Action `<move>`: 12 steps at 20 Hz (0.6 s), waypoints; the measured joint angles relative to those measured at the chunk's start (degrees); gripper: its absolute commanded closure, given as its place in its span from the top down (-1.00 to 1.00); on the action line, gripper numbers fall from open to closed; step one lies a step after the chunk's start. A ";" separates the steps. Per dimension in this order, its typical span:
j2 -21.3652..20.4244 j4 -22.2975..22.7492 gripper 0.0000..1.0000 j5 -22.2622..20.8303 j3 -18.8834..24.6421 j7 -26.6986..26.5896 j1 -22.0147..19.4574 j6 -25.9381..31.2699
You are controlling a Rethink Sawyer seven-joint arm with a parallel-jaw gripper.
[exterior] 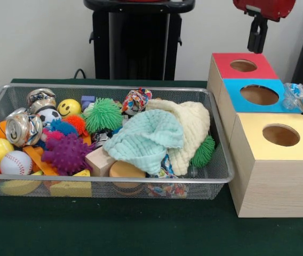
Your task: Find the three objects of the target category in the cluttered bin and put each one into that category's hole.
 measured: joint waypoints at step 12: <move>1.08 1.62 -1.00 0.01 1.50 0.00 3.06 -0.34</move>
